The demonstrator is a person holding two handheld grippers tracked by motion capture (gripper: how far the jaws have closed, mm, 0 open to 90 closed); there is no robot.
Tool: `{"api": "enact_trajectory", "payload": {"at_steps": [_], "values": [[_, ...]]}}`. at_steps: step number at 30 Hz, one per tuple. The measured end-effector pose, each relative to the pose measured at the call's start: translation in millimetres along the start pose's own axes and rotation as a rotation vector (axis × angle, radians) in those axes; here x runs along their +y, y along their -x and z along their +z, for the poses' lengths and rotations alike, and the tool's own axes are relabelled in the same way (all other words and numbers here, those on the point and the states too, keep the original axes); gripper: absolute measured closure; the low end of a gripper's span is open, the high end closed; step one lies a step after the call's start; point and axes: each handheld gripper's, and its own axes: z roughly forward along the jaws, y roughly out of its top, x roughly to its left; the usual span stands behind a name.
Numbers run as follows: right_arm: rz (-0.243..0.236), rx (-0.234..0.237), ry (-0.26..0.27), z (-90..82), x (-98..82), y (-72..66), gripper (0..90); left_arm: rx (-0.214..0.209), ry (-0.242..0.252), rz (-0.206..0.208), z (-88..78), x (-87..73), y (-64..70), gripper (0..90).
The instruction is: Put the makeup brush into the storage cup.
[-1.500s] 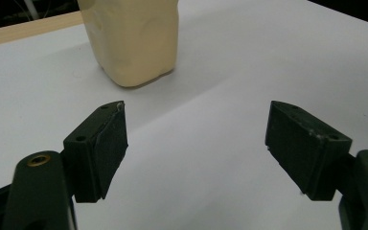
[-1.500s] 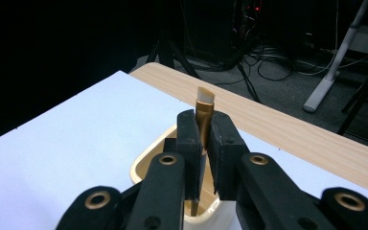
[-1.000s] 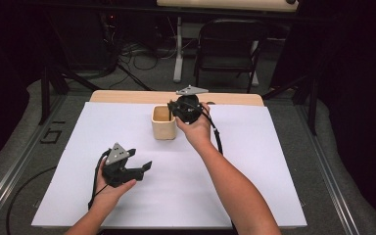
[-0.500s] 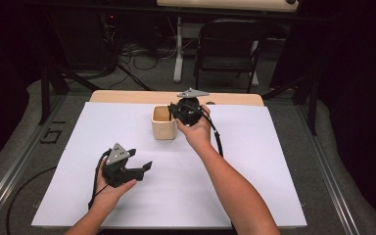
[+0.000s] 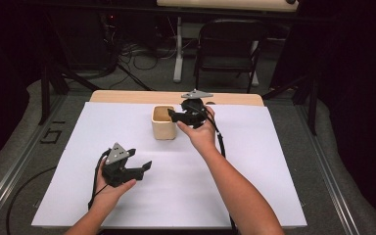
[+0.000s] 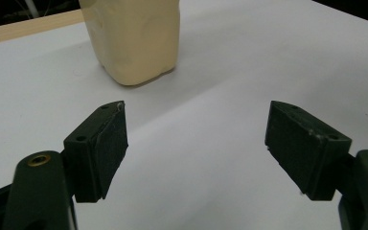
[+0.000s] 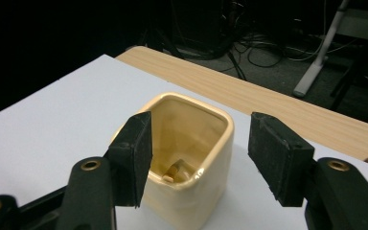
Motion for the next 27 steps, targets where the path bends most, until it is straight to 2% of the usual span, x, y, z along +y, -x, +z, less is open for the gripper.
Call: {"api": "enact_trajectory", "payload": {"at_steps": [16,23,27], "values": [[0.009,0.007,0.009,-15.5,-7.7,5.5,40.9,0.011,-0.002,-0.007,-1.9,0.0,-4.1,22.8],[0.008,-0.013,-0.003,-34.2,-21.3,15.8,42.4,0.017,0.000,-0.015,-2.5,-0.7,-6.4,22.8],[0.022,-0.025,0.002,-46.8,-28.7,23.4,42.4,0.022,0.001,-0.019,-4.3,-0.5,-7.6,22.8]]}}
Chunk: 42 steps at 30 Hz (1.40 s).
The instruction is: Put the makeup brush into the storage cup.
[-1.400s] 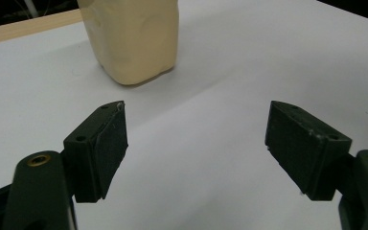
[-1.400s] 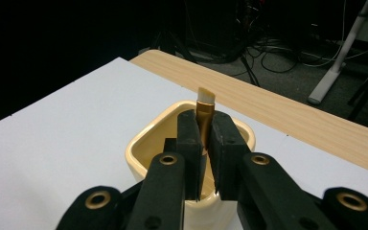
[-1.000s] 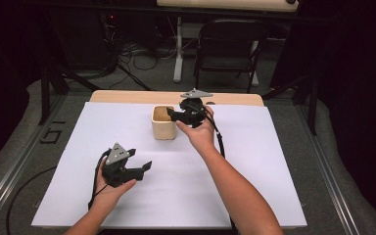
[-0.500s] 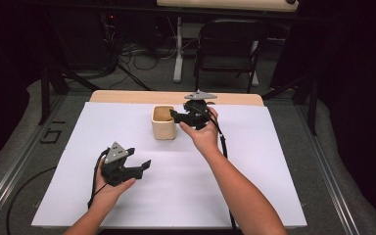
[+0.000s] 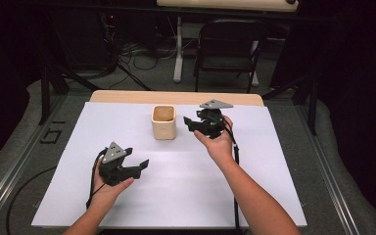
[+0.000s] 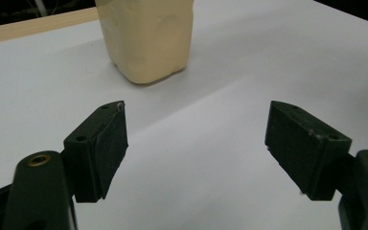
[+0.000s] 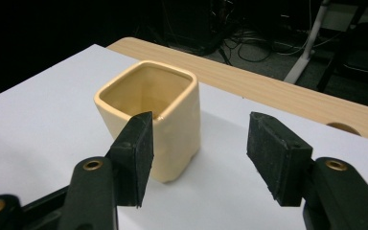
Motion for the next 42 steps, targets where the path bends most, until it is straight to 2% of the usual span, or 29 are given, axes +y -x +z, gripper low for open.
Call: {"api": "enact_trajectory", "payload": {"at_steps": [9,13,14,17,23,35,42], "values": [[0.016,-0.017,0.007,-21.5,-20.9,7.9,42.6,0.009,0.002,-0.004,0.0,1.1,-1.6,22.8],[0.007,-0.032,-0.016,-27.0,-29.6,9.0,42.3,0.011,0.002,-0.002,-2.2,-0.4,-1.8,22.8],[0.008,-0.039,-0.004,-28.7,-32.0,9.6,42.3,0.013,0.000,-0.001,-3.3,-0.6,-2.2,22.8],[0.021,-0.033,-0.017,-33.1,-38.7,11.1,42.3,0.016,0.004,-0.003,-4.5,-1.0,-2.0,22.8],[0.009,-0.040,-0.029,-47.2,-52.4,13.1,42.3,0.022,0.008,-0.003,-6.3,-0.4,-2.1,22.8],[0.022,-0.041,-0.035,-83.3,-92.7,14.5,42.4,0.027,0.007,0.005,-10.5,-0.3,-3.0,22.8],[0.055,-0.043,-0.044,-98.9,-119.3,13.0,42.3,0.023,0.004,-0.003,-14.7,-2.9,-5.8,22.8]]}}
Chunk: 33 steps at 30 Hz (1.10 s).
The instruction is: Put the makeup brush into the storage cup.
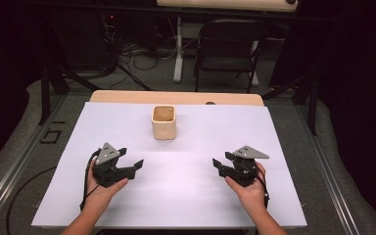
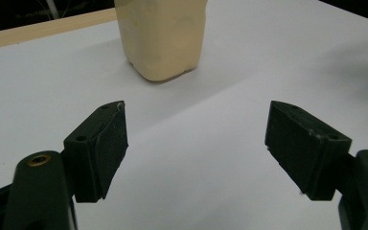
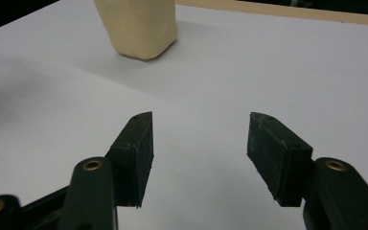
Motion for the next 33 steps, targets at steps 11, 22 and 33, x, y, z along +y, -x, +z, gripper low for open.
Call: {"api": "enact_trajectory", "payload": {"at_steps": [11,22,33], "values": [[0.005,-0.004,-0.009,-16.5,-23.8,3.8,41.5,0.007,-0.011,0.007,-8.0,-7.2,-5.0,23.1],[-0.025,-0.031,-0.008,-21.7,-42.1,13.0,40.9,0.025,-0.012,0.018,-10.3,-13.8,-8.9,23.7],[-0.023,-0.030,-0.029,-18.8,-44.4,16.8,40.9,0.031,-0.030,0.059,-3.2,-17.0,-7.5,24.6]]}}
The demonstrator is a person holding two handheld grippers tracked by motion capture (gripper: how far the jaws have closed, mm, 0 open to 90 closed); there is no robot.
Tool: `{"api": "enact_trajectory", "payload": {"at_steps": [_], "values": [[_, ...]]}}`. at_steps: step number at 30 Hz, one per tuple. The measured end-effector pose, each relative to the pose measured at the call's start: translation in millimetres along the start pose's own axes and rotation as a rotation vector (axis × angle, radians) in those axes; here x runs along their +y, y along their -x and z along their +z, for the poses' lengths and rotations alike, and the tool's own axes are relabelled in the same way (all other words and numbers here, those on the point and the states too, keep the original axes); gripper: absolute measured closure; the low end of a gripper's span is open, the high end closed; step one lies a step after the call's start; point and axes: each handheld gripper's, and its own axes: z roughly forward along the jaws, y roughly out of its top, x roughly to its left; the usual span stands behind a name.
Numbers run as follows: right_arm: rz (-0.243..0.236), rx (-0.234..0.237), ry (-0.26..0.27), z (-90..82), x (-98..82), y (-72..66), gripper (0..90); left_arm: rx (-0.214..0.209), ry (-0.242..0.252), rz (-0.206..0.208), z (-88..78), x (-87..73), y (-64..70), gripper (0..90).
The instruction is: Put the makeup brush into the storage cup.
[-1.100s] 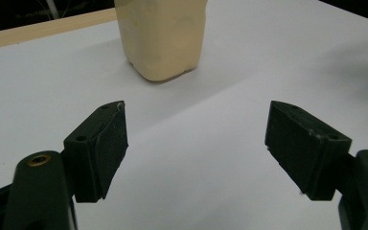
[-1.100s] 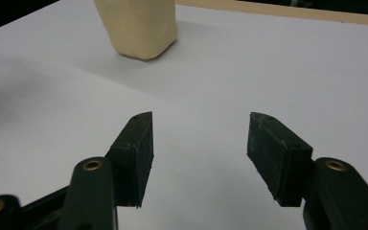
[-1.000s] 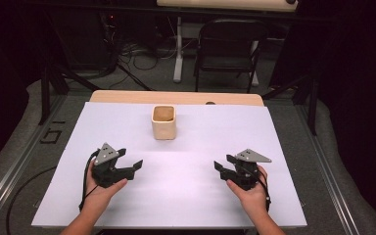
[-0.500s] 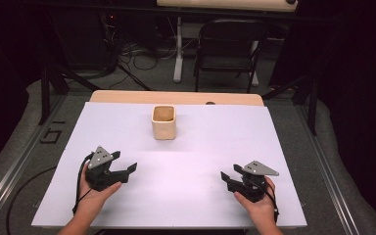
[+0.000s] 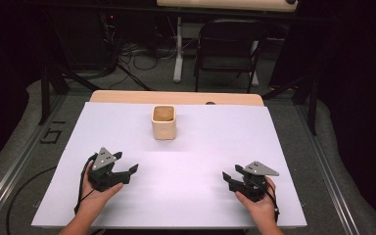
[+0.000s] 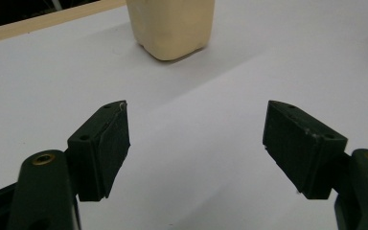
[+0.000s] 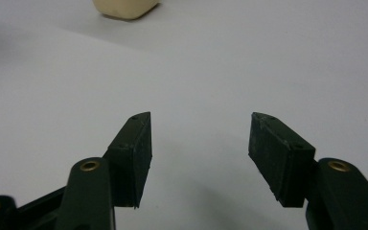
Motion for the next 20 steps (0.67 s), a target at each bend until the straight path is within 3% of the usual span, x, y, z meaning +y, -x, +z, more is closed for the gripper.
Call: {"api": "enact_trajectory", "payload": {"at_steps": [7,20], "values": [[0.011,-0.010,0.015,-0.4,0.3,1.8,40.8,-0.003,-0.002,-0.005,0.3,-0.8,-1.0,24.6],[0.043,-0.053,0.004,-3.2,-1.2,12.7,38.5,0.003,0.009,-0.057,-3.0,-1.5,-11.3,24.6]]}}
